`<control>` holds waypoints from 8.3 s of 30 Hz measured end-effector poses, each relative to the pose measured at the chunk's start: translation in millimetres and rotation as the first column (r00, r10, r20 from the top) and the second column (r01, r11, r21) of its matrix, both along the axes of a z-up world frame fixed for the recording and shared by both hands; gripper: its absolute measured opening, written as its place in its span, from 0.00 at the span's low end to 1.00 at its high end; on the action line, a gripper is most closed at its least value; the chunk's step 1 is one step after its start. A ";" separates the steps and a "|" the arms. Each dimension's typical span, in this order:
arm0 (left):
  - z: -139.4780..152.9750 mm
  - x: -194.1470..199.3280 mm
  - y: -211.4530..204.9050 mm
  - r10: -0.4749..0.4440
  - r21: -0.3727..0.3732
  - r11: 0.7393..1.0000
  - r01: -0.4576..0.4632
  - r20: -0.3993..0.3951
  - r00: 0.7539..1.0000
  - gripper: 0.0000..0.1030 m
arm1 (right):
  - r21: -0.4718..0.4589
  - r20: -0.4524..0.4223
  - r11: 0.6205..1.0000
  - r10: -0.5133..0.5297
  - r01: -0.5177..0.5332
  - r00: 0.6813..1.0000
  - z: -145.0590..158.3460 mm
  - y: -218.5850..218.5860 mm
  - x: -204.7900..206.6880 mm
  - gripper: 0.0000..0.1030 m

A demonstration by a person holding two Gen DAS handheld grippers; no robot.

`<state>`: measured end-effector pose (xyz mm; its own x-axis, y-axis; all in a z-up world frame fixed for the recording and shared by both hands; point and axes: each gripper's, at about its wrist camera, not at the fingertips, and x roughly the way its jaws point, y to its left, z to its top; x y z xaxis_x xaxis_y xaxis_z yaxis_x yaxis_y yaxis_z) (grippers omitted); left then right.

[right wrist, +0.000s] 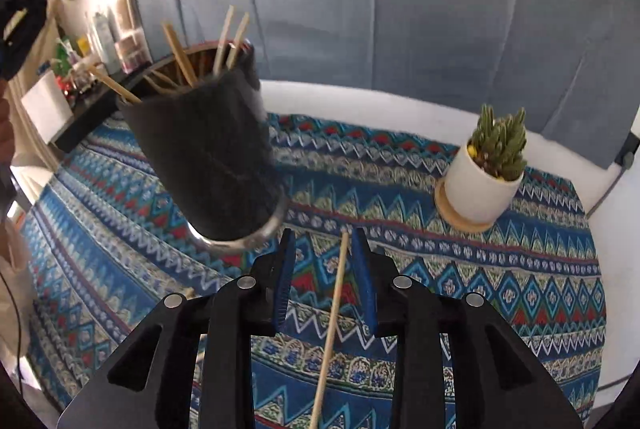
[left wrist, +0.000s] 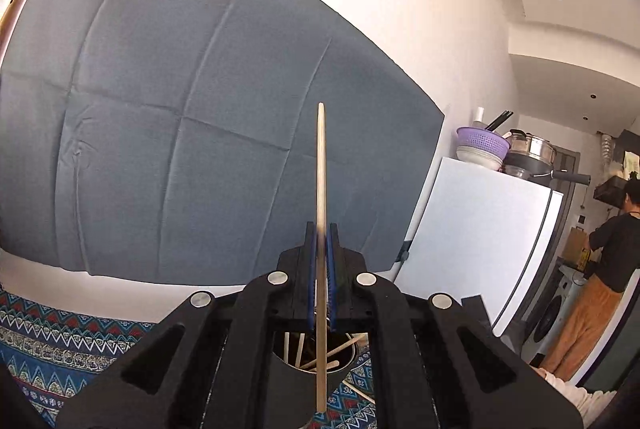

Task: Organize utensils
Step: 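Lift both held sticks up over the black holder's opening, then open the left tool to drop its stick while the right tool lowers its stick into the holder, then move both open tools back down toward the remaining wooden sticks, then position both open tools over the loose sticks and close the right tool on one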

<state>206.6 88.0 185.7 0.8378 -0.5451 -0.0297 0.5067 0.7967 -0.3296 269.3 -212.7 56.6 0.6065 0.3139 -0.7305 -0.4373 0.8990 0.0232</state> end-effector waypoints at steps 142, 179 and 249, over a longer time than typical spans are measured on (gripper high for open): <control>-198.6 -29.4 -99.6 0.223 0.498 0.852 0.164 -0.628 0.746 0.94 | -0.056 -0.085 0.995 -0.083 0.078 0.993 -83.3 53.7 -123.9 0.92; -203.7 -38.1 -93.4 0.283 0.618 0.768 0.170 -0.565 0.775 0.96 | -0.052 -0.060 0.998 -0.039 0.036 0.997 -80.1 74.0 -151.5 0.92; -203.3 -35.9 -55.1 0.242 0.615 0.760 0.211 -0.569 0.786 0.96 | -0.083 -0.297 0.966 -0.258 0.244 0.920 -66.6 50.3 -117.6 0.92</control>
<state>170.8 32.9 -17.5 0.5264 -0.1934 -0.8280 0.3743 0.9271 0.0215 151.7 -162.4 -10.0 0.4094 0.1442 -0.9009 -0.1755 0.9814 0.0773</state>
